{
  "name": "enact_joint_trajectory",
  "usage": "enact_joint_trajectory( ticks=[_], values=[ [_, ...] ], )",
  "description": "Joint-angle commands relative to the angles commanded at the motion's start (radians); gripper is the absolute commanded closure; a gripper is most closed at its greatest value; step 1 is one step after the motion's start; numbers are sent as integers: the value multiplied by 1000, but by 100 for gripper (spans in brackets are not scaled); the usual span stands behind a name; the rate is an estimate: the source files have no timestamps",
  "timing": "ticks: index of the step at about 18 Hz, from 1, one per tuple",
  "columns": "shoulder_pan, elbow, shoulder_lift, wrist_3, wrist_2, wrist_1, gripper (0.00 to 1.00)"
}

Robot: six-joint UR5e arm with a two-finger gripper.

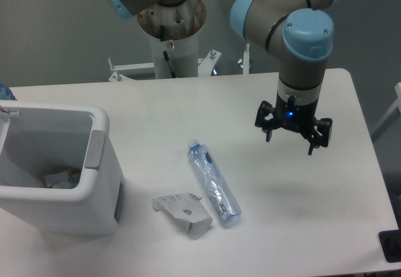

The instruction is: Open the trash can

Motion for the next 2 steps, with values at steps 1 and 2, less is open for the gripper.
enact_joint_trajectory(
  ticks=[1, 2],
  values=[
    [0, 0, -3, 0, 5, 0, 0],
    [-3, -3, -6, 0, 20, 0, 0]
  ],
)
